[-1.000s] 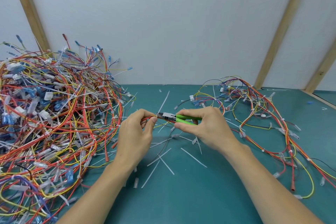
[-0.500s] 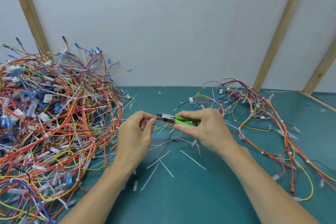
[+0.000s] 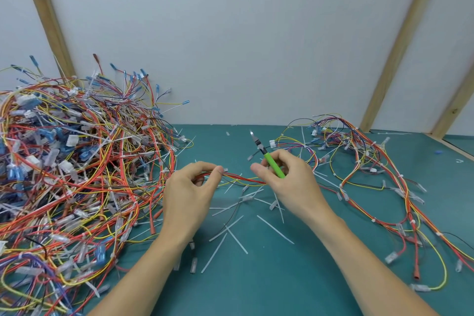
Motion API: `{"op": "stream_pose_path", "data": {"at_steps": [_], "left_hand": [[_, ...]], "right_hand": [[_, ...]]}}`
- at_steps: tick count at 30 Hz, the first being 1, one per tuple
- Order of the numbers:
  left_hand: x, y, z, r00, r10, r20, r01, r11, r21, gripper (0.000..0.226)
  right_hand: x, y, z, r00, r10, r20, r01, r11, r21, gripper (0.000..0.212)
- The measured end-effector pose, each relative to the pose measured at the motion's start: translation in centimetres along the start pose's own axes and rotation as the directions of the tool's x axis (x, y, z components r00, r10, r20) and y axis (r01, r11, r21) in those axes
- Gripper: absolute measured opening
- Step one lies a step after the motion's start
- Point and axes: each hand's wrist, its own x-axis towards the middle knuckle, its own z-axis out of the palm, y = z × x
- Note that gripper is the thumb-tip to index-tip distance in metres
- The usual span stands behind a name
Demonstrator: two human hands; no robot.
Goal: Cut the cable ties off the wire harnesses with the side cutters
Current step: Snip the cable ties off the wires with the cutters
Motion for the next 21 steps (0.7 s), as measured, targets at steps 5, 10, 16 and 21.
{"op": "stream_pose_path", "data": {"at_steps": [5,10,16,21], "left_hand": [[0.0,-0.1,-0.3,1.0,-0.007,0.008,0.007,0.998,0.066,0.009],[-0.2,0.5,-0.5,0.949,0.314,-0.01,-0.293,0.895,0.337,0.011],[0.2,0.3,-0.9,0.884,0.452,-0.118,-0.38,0.844,0.379,0.014],[0.5,-0.8,-1.1,0.961,0.276,-0.022,-0.211,0.781,0.588,0.009]], "right_hand": [[-0.2,0.5,0.0,0.999,0.014,0.044,-0.002,0.965,-0.264,0.021],[-0.4,1.5,0.4,0.985,0.029,0.172,0.049,0.901,-0.431,0.028],[-0.2,1.9,0.4,0.997,0.025,0.077,0.007,0.923,-0.385,0.023],[0.0,1.5,0.0,0.996,0.087,-0.002,-0.085,0.97,-0.228,0.022]]}}
